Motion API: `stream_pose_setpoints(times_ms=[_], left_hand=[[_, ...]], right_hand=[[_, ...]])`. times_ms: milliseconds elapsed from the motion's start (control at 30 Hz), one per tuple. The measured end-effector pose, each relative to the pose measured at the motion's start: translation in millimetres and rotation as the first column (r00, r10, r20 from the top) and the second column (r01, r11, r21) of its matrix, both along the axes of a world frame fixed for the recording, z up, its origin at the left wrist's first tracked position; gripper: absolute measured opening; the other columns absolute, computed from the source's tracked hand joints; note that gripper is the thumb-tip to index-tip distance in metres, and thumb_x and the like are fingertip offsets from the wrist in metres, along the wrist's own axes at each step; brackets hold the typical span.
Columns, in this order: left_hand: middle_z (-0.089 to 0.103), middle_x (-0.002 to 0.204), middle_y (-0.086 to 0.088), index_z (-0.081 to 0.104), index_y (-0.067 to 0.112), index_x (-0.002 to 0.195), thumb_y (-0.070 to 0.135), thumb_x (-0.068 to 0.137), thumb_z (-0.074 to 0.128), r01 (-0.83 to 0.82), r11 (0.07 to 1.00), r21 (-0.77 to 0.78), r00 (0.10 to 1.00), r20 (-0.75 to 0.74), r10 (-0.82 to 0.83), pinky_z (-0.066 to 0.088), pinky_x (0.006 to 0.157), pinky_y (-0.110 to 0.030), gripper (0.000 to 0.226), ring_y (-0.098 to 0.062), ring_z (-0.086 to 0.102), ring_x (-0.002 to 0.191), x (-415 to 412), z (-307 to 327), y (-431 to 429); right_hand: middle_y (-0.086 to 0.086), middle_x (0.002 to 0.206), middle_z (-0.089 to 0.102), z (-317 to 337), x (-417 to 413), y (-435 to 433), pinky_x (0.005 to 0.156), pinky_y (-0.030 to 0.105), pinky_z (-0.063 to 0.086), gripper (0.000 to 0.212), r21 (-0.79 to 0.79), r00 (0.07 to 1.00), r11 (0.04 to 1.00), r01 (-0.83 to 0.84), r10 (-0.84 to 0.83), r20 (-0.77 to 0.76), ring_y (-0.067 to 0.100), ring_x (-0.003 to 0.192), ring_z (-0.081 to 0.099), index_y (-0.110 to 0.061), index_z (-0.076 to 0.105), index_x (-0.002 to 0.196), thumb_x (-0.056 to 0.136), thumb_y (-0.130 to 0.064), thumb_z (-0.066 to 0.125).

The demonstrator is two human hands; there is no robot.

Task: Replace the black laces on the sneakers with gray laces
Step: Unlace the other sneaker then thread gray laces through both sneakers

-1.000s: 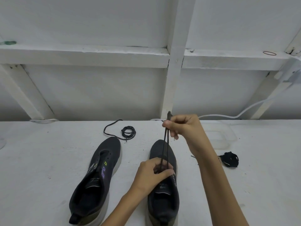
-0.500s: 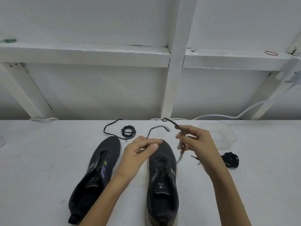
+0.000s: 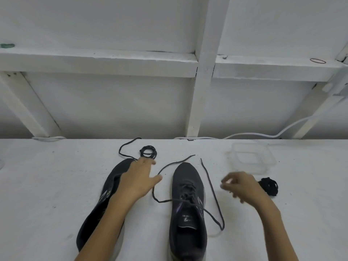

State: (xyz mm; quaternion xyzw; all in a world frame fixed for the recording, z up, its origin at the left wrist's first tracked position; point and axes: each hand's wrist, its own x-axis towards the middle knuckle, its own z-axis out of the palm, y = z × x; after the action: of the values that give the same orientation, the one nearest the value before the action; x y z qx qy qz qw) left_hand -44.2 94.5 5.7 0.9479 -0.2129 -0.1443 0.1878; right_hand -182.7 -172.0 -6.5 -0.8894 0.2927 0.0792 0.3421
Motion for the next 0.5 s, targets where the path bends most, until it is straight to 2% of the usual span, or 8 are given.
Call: stream_pose_setpoints(times_ms=[100,167,267,333,367,433,500], left_hand=[[0.04,0.146,0.004,0.044,0.025,0.138,0.045,0.096,0.047,0.116,0.993,-0.002,0.993,0.025,-0.116,0.039,0.1,-0.041,0.047,-0.019,0.035,0.135,23.9,-0.2,-49.5],[0.041,0.146,0.001,0.045,0.023,0.138,0.038,0.099,0.043,0.187,0.982,0.025,0.981,0.042,-0.188,0.038,0.1,-0.04,0.042,-0.022,0.037,0.134,39.4,-11.1,-83.5],[0.039,0.149,-0.002,0.044,0.023,0.14,0.024,0.099,0.04,0.246,0.969,0.011,0.969,-0.03,-0.245,0.036,0.105,-0.042,0.041,-0.026,0.036,0.135,56.8,-34.7,-121.0],[0.038,0.151,-0.002,0.044,0.025,0.142,0.016,0.098,0.04,0.273,0.961,-0.034,0.952,-0.133,-0.275,0.032,0.11,-0.043,0.045,-0.026,0.034,0.138,64.2,-51.2,-133.5],[0.039,0.15,-0.002,0.045,0.027,0.141,0.014,0.097,0.041,0.288,0.957,-0.02,0.948,-0.133,-0.288,0.031,0.111,-0.045,0.046,-0.027,0.034,0.138,66.2,-57.9,-137.0],[0.044,0.145,-0.002,0.051,0.027,0.135,0.014,0.096,0.043,0.283,0.958,0.037,0.959,-0.042,-0.282,0.036,0.106,-0.044,0.042,-0.026,0.039,0.132,69.2,-67.1,-141.5],[0.051,0.136,-0.003,0.053,0.022,0.131,0.014,0.095,0.048,0.238,0.971,0.013,0.97,0.052,-0.238,0.042,0.098,-0.038,0.038,-0.024,0.046,0.124,71.0,-73.0,-143.8]], right_hand=[[0.005,0.091,0.07,-10.3,53.8,-1.2,0.069,0.038,0.059,0.014,-0.063,0.996,0.997,0.036,-0.031,0.087,0.026,0.076,0.069,-0.021,0.069,0.097,0.085,-0.029,0.069],[0.006,0.105,0.068,-25.9,85.6,1.9,0.079,0.037,0.055,0.023,-0.132,0.996,0.99,0.054,-0.045,0.071,0.029,0.089,0.067,-0.021,0.067,0.103,0.084,-0.033,0.067],[0.006,0.111,0.062,-46.4,112.3,7.7,0.074,0.029,0.043,0.031,-0.225,0.997,0.972,0.067,-0.058,0.046,0.029,0.101,0.061,-0.013,0.064,0.107,0.083,-0.032,0.068],[0.006,0.105,0.065,-53.5,117.3,8.3,0.071,0.029,0.044,0.026,-0.241,0.995,0.967,0.083,-0.067,0.074,0.027,0.096,0.061,-0.011,0.066,0.101,0.081,-0.027,0.071],[0.005,0.102,0.067,-56.2,118.2,6.6,0.07,0.029,0.046,0.02,-0.239,0.993,0.967,0.09,-0.068,0.097,0.027,0.093,0.062,-0.011,0.068,0.097,0.081,-0.022,0.07],[0.005,0.096,0.071,-60.2,117.6,2.1,0.068,0.029,0.049,0.011,-0.232,0.99,0.968,0.092,-0.063,0.13,0.026,0.088,0.064,-0.012,0.072,0.09,0.082,-0.014,0.066],[0.002,0.092,0.071,-62.2,115.8,-1.0,0.068,0.029,0.05,0.012,-0.23,0.989,0.971,0.069,-0.036,0.142,0.024,0.085,0.064,-0.013,0.073,0.087,0.081,-0.012,0.063]])
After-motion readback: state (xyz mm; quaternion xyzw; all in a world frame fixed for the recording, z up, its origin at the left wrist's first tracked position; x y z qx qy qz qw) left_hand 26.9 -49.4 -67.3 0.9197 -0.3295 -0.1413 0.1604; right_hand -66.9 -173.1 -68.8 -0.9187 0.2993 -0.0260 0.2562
